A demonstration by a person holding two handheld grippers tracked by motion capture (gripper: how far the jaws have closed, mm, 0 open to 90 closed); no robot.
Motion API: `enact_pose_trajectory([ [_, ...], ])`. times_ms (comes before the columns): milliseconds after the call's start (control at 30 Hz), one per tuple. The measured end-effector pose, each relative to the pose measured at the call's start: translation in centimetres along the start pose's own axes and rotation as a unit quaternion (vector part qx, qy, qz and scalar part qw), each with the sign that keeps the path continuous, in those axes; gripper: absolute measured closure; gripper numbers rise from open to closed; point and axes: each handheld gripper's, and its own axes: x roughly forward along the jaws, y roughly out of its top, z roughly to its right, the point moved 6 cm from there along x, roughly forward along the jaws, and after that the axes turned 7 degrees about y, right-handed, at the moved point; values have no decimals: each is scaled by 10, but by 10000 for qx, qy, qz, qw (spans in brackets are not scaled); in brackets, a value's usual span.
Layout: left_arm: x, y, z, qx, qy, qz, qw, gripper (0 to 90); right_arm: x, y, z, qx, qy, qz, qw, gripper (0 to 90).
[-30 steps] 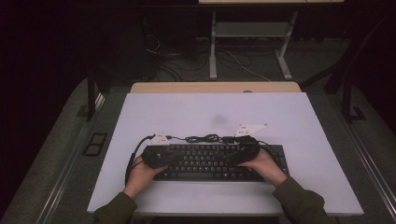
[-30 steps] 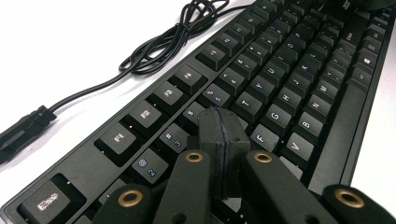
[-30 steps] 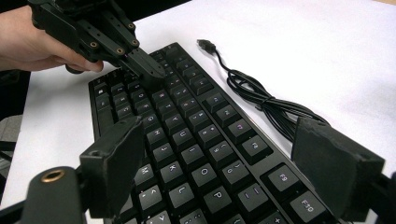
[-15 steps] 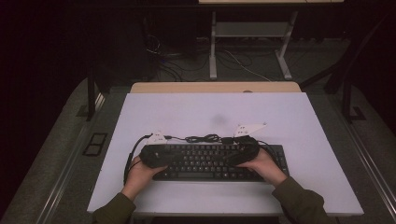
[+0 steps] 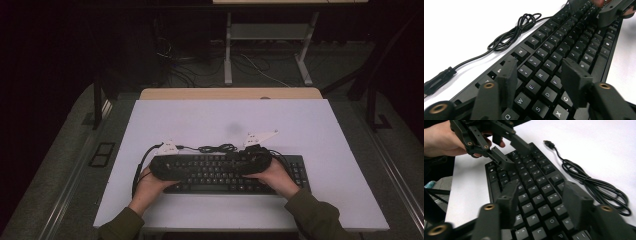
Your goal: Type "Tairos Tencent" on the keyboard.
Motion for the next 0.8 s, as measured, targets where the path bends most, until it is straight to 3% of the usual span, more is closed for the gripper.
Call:
enact_pose_trajectory([
  [567, 1, 0, 1, -45, 76, 63, 9999, 241, 14, -6, -13, -173, 117, -268, 9994, 883],
  [800, 1, 0, 1, -49, 90, 53, 9999, 211, 22, -8, -19, -250, 221, -425, 9985, 891],
])
